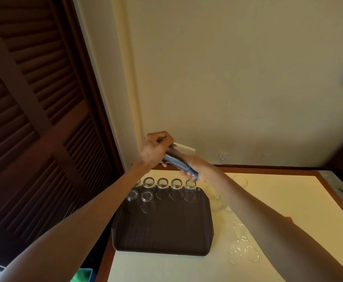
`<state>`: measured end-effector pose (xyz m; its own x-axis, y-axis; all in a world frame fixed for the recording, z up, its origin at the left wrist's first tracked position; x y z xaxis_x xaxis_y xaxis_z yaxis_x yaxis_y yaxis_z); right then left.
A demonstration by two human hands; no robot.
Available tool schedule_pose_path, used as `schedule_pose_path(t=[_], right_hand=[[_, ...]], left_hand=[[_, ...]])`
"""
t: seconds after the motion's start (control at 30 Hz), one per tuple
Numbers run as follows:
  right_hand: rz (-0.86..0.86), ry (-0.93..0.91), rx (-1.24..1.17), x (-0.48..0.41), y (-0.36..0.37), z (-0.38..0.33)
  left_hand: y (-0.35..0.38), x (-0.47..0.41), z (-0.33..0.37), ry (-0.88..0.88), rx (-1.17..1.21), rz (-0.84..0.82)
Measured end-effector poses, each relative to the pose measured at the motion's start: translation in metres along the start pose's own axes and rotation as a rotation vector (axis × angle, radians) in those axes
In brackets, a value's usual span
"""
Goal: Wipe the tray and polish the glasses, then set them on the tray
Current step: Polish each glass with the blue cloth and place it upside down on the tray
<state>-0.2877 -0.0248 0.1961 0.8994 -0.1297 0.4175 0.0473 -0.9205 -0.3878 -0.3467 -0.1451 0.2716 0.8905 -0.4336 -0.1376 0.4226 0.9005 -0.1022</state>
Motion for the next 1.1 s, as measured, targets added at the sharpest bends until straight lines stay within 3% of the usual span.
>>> schedule_pose_path(t=[0.07, 0.1, 0.2, 0.3, 0.37, 0.43, 0.5, 0.57, 0.63, 0.7, 0.77, 0.8, 0.83, 0.9, 0.97, 1.03, 1.1], right_hand=[[-0.17, 0.053, -0.112, 0.007, 0.018, 0.004], [-0.151, 0.024, -0.088, 0.005, 0.017, 0.003], [0.154, -0.144, 0.288, -0.007, -0.017, -0.012], [0.561, -0.205, 0.988, 0.019, -0.049, -0.043], [0.714, -0.308, 1.191, 0.04, -0.056, -0.068], [0.79, -0.342, 1.253, 0.042, -0.059, -0.075], [0.748, -0.313, 1.147, 0.029, -0.059, -0.061], [0.657, -0.227, 0.864, 0.01, -0.058, -0.037], [0.341, -0.237, 0.431, -0.012, -0.032, -0.015], [-0.032, -0.119, -0.07, -0.011, 0.002, 0.001], [-0.243, -0.003, -0.193, 0.011, 0.021, 0.004], [-0.265, -0.007, -0.152, 0.014, 0.02, 0.002], [-0.213, -0.039, -0.091, 0.012, 0.012, 0.0], [0.051, -0.165, 0.201, 0.007, -0.017, -0.017], [0.378, -0.249, 0.767, 0.01, -0.045, -0.039], [0.68, -0.319, 1.089, 0.032, -0.059, -0.067], [0.735, -0.384, 1.194, 0.038, -0.059, -0.077]], left_hand=[[0.001, 0.005, 0.007, 0.114, -0.04, 0.013], [0.001, 0.007, 0.007, 0.14, -0.03, 0.022], [0.001, 0.006, -0.002, 0.106, 0.111, -0.049], [0.016, 0.005, -0.023, -0.215, 0.294, -0.212], [0.021, 0.009, -0.034, -0.384, 0.301, -0.219], [0.018, 0.008, -0.035, -0.411, 0.267, -0.131], [0.012, 0.002, -0.027, -0.308, 0.178, -0.065], [0.007, -0.002, -0.013, -0.161, 0.077, -0.028], [0.003, -0.004, 0.003, -0.002, -0.004, -0.019], [0.005, 0.002, 0.015, 0.142, -0.056, -0.023], [0.006, 0.01, 0.02, 0.244, -0.078, -0.008], [0.005, 0.012, 0.02, 0.27, -0.074, -0.005], [0.004, 0.013, 0.018, 0.277, -0.054, -0.016], [0.005, 0.009, 0.01, 0.184, 0.067, -0.085], [0.012, 0.005, -0.011, -0.094, 0.241, -0.153], [0.019, 0.009, -0.03, -0.365, 0.353, -0.154], [0.019, 0.008, -0.037, -0.437, 0.367, -0.089]])
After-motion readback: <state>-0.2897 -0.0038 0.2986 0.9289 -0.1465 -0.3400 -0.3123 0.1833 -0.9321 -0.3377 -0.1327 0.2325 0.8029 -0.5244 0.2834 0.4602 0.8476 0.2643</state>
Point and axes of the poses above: each hand's wrist, its own x-axis away from the middle knuckle, its own y-axis out of the palm, z = x × y, the point moved 9 cm from there along -x, towards the middle knuckle, and after that the axes turned 9 degrees about x, right-handed, at the moved point
